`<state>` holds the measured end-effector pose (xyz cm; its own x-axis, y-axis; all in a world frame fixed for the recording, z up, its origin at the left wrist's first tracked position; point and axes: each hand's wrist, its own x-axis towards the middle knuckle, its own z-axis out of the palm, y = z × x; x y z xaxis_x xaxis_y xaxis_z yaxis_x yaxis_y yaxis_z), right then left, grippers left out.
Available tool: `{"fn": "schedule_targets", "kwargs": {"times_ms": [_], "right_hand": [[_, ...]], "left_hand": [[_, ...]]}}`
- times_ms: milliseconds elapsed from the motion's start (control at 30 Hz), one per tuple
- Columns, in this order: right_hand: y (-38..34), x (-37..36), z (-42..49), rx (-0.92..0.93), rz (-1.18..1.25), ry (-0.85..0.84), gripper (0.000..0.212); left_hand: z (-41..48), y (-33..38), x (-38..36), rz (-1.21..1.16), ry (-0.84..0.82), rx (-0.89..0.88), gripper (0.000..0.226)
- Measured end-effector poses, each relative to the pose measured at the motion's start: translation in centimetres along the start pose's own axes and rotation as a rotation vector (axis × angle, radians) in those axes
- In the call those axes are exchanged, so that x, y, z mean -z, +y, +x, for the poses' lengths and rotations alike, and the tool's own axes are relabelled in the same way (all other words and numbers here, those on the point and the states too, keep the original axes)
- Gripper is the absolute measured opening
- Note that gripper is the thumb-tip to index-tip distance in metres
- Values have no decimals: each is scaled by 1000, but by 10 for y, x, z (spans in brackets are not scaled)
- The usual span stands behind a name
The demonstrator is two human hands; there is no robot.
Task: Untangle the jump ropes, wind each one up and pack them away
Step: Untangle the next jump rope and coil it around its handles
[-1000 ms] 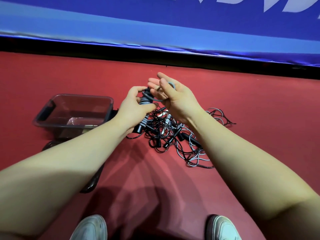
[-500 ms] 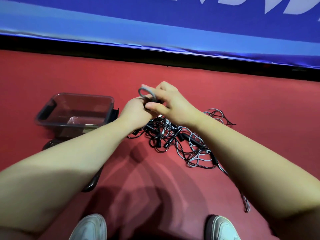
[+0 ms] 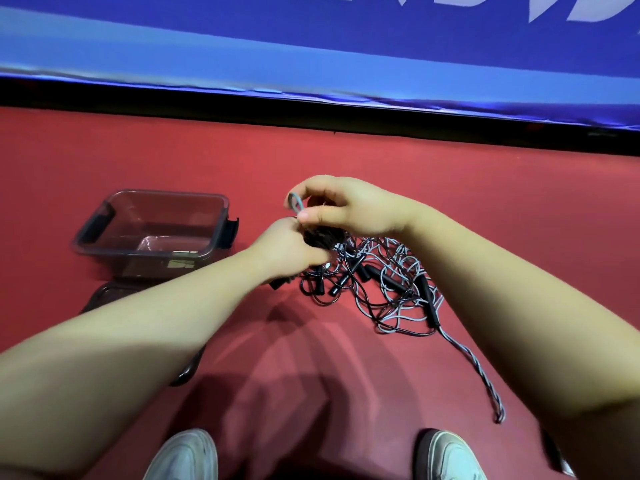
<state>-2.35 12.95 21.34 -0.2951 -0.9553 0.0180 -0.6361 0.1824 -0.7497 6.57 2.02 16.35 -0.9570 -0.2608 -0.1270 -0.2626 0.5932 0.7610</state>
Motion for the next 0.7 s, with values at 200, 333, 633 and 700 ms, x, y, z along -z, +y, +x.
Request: {"fn": "schedule_targets", "kwargs": {"times_ms": [200,333,633,700], "right_hand": [[14,-11,4,-35,817,678,20],[11,-14,11,-230,1177,782,18],[6,-22,17,-339,803,584,26],[7,-21,14,-355,739,525,28]], "left_hand": [[9,-2,6,-215,99,-14,63],[13,-3,6,-339,246,-27,70],[12,-10,5,-225,374,-119,77],[13,-12,5,-221,385,-140,75]]}}
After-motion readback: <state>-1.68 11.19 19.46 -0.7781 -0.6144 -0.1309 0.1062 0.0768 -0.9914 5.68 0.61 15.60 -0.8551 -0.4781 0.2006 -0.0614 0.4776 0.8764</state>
